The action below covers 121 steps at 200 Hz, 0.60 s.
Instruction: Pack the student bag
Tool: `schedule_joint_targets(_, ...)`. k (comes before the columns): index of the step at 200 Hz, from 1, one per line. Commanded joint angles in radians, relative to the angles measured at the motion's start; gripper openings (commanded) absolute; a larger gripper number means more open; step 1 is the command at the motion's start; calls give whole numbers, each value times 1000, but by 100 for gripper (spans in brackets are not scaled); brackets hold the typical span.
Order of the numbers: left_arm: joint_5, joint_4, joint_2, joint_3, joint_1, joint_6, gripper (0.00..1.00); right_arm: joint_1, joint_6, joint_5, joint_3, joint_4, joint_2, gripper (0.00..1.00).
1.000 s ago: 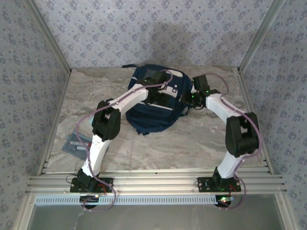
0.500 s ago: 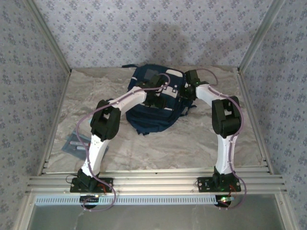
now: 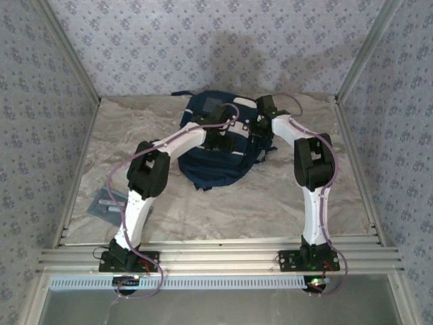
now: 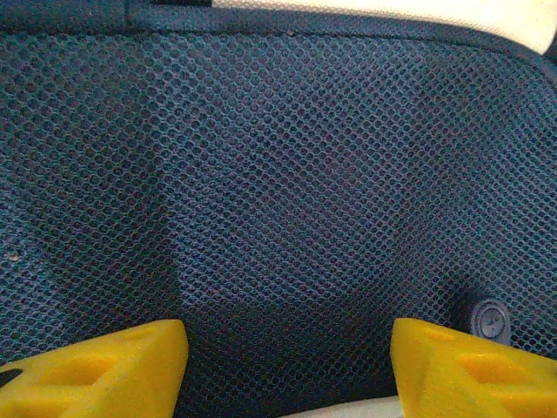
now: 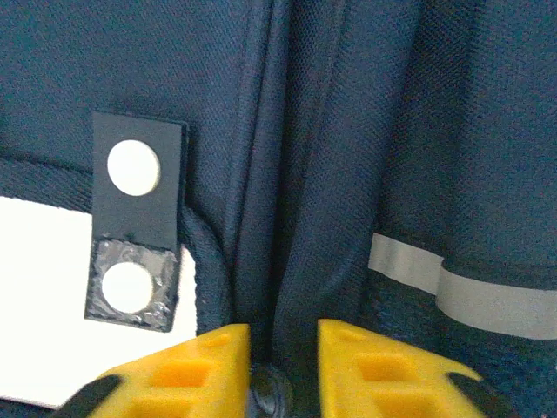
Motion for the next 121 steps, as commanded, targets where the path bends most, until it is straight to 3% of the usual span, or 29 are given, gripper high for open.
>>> schedule_joint_targets(1,59,-24,34,-32,1,-26,64,12,-20,22,5,-64,13,19)
schedule_joint_targets(25,75,-24,56,-15,6,-53,64,13,-21,3,-41,-60,-49,8)
schedule_joint_targets(74,72,85,122,19,38,-142,64,49,-35,5,-148,-78,-161,10)
schedule_joint_targets(121,61,71,169,109,43,-143,64,70,-119,-47,-302,-4,-255,14)
